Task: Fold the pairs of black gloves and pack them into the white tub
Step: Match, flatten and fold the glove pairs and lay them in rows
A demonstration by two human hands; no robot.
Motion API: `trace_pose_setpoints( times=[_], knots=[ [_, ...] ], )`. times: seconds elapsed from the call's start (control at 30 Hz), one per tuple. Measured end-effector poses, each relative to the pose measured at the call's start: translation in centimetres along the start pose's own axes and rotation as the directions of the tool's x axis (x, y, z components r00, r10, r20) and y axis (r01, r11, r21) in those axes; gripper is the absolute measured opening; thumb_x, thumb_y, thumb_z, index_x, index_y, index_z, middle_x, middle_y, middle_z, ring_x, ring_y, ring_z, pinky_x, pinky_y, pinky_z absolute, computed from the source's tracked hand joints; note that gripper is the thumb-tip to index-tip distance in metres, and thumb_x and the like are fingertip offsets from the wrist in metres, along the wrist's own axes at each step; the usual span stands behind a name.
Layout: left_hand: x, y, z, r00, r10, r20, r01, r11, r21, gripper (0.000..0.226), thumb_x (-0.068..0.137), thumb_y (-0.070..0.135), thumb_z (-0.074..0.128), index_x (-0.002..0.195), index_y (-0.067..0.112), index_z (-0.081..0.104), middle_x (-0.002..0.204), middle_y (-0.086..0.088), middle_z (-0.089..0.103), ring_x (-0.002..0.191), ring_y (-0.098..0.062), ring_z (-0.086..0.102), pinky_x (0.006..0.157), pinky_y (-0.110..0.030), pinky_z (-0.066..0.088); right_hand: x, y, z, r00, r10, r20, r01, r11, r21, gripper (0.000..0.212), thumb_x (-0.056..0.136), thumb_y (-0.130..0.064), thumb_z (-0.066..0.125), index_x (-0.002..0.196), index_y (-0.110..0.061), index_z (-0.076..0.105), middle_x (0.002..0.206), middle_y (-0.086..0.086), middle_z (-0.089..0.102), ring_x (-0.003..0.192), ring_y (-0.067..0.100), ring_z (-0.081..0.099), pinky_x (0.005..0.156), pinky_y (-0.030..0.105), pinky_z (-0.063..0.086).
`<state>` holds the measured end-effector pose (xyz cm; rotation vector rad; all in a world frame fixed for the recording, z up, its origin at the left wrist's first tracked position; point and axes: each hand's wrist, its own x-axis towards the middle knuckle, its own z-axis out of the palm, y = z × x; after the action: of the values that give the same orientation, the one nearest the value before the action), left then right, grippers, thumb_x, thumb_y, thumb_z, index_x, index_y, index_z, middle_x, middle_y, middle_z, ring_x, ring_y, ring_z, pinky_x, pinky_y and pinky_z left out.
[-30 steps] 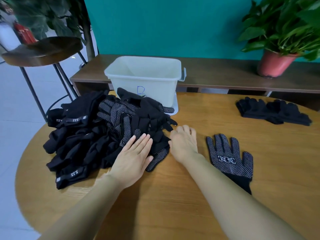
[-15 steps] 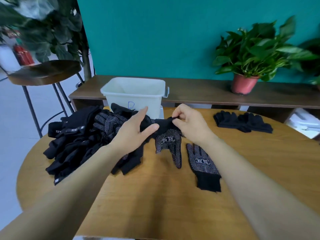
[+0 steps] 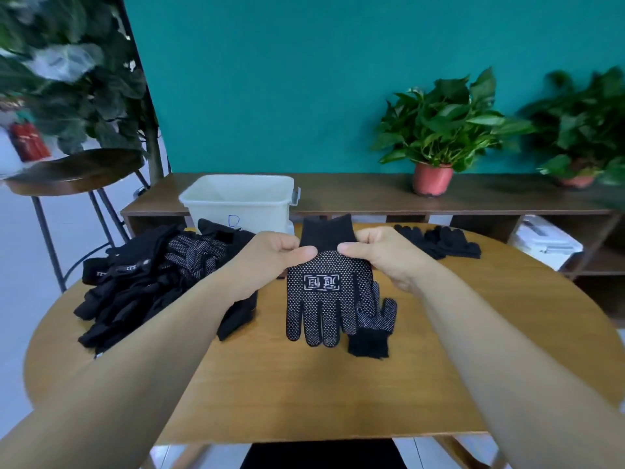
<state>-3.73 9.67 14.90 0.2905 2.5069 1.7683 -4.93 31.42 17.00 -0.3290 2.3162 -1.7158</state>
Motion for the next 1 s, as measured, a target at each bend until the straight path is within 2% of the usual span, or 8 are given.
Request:
trace_pose_setpoints(
  times=[0.13,0.2,0.33,0.43,0.53,0.63,0.77,1.0],
  knots=[
    [0.0,0.6,0.9,0.998,0.002,0.058,0.000,1.000,-0.029,0.043,0.094,0.036,0.066,0.092,-0.008,0.065,0.089,-0.019,0.068,0.078,-0.022,0.055,0.086,-0.039,0.047,-0.2,0.1,-0.7,1.000,0.007,0.016,-0.008,1.000,0.009,0.015,0.093,-0.022,0.065,0.089,-0.010,0.072,0.084,0.002,0.075,0.075,0.013,0.067,0.074,0.026,0.052],
    [0.5,0.5,1.4,0.998,-0.023,0.067,0.027,0.998,-0.055,0.034,0.099,0.028,0.060,0.097,-0.005,0.068,0.086,-0.008,0.073,0.075,-0.011,0.063,0.091,-0.036,0.052,0.0,0.2,-1.4,1.000,0.014,0.005,-0.014,1.000,-0.015,0.016,0.093,-0.024,0.065,0.090,-0.011,0.072,0.085,0.001,0.075,0.077,0.012,0.067,0.077,0.029,0.051],
    [2.5,0.3,2.7,0.992,-0.057,0.115,0.067,0.994,-0.086,0.020,0.101,0.019,0.057,0.096,0.004,0.069,0.069,0.010,0.070,0.059,0.000,0.061,0.082,-0.026,0.050,1.0,1.0,-3.2,0.998,0.044,-0.035,-0.046,0.997,-0.055,0.014,0.092,-0.025,0.067,0.085,-0.015,0.073,0.083,-0.004,0.075,0.080,0.010,0.067,0.083,0.030,0.047],
    [4.6,0.1,3.5,0.989,-0.080,0.122,0.088,0.994,-0.063,0.021,0.100,0.022,0.058,0.096,0.005,0.070,0.069,0.009,0.070,0.060,-0.001,0.062,0.083,-0.028,0.051,2.5,2.0,-4.3,0.998,0.042,-0.050,-0.045,0.997,-0.064,0.016,0.093,-0.024,0.066,0.082,-0.014,0.073,0.079,-0.005,0.074,0.075,0.008,0.066,0.083,0.030,0.048],
    [7.1,-0.1,4.2,0.987,-0.091,0.129,0.099,0.993,-0.060,0.035,0.093,0.042,0.065,0.088,0.007,0.071,0.092,-0.012,0.074,0.083,-0.018,0.066,0.100,-0.045,0.051,4.5,2.9,-5.5,0.997,0.059,-0.049,-0.062,0.996,-0.057,0.015,0.094,-0.021,0.065,0.083,-0.016,0.073,0.077,-0.006,0.074,0.068,0.004,0.065,0.073,0.025,0.046],
    [10.3,-1.2,4.7,0.986,-0.104,0.129,0.112,0.992,-0.059,0.051,0.075,0.058,0.069,0.076,0.008,0.065,0.100,-0.024,0.069,0.088,-0.026,0.063,0.103,-0.058,0.044,7.0,4.0,-6.7,0.995,0.073,-0.061,-0.076,0.995,-0.057,0.013,0.094,-0.022,0.065,0.090,-0.014,0.075,0.082,-0.006,0.075,0.070,0.003,0.067,0.073,0.025,0.046],
    [14.4,-2.1,5.4,0.986,-0.137,0.099,0.141,0.989,-0.036,0.032,0.090,0.044,0.067,0.071,0.018,0.067,0.086,-0.013,0.070,0.083,-0.023,0.062,0.097,-0.049,0.047,10.4,5.6,-8.3,0.991,0.101,-0.085,-0.105,0.993,-0.046,0.013,0.093,-0.024,0.065,0.089,-0.016,0.075,0.083,-0.005,0.076,0.075,0.007,0.067,0.078,0.028,0.047],
    [19.7,-3.8,6.4,0.981,-0.172,0.086,0.173,0.985,0.000,0.030,0.097,0.037,0.062,0.074,0.020,0.074,0.090,-0.004,0.076,0.095,-0.025,0.070,0.104,-0.052,0.047,15.3,7.6,-10.2,0.980,0.161,-0.117,-0.170,0.983,-0.069,0.016,0.094,-0.027,0.065,0.094,-0.012,0.074,0.083,-0.005,0.074,0.070,0.006,0.064,0.072,0.026,0.045]
  ],
)
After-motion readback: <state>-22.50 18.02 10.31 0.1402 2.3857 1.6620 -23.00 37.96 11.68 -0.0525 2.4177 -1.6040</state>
